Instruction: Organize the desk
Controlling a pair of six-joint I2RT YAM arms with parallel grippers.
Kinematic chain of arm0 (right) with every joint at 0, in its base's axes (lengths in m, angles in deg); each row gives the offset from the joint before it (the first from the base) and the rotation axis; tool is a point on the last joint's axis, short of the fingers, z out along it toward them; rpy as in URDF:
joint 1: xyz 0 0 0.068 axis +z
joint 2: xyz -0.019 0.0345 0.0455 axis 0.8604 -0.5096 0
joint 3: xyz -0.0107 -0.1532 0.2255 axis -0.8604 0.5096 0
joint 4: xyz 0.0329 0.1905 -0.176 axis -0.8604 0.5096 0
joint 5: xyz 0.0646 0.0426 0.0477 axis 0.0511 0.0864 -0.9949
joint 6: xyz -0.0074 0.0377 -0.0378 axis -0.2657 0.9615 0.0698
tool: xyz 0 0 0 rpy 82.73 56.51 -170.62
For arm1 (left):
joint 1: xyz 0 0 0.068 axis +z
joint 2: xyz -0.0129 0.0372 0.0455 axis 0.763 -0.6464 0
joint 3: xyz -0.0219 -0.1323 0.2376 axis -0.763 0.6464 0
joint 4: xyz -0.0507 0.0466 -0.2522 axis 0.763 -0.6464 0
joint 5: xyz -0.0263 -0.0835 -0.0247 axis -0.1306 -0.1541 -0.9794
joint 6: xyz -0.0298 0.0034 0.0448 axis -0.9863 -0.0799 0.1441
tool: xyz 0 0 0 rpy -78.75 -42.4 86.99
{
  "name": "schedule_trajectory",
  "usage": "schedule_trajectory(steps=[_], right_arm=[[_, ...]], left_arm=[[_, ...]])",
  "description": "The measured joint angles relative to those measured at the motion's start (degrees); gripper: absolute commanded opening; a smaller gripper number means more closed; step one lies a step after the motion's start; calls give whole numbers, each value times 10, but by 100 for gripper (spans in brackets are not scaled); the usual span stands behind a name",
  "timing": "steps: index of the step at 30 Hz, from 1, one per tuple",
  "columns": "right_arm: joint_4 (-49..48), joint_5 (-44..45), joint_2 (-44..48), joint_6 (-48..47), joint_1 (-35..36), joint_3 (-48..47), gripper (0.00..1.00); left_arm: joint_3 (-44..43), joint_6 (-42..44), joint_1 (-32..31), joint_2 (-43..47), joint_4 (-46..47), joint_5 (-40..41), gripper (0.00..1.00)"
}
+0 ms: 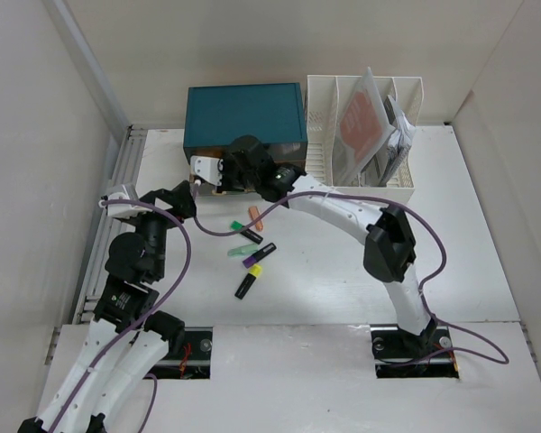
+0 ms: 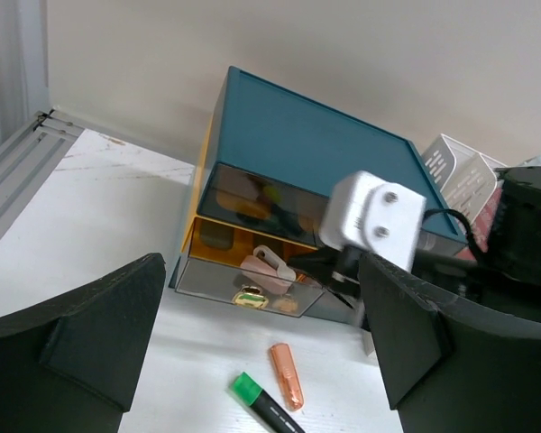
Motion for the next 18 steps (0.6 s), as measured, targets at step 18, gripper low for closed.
schedule_trajectory(steps=[18], right_arm=[[219, -176, -33, -24, -5, -54, 0]], left_arm=[[1, 0, 0, 17, -2, 10, 86]])
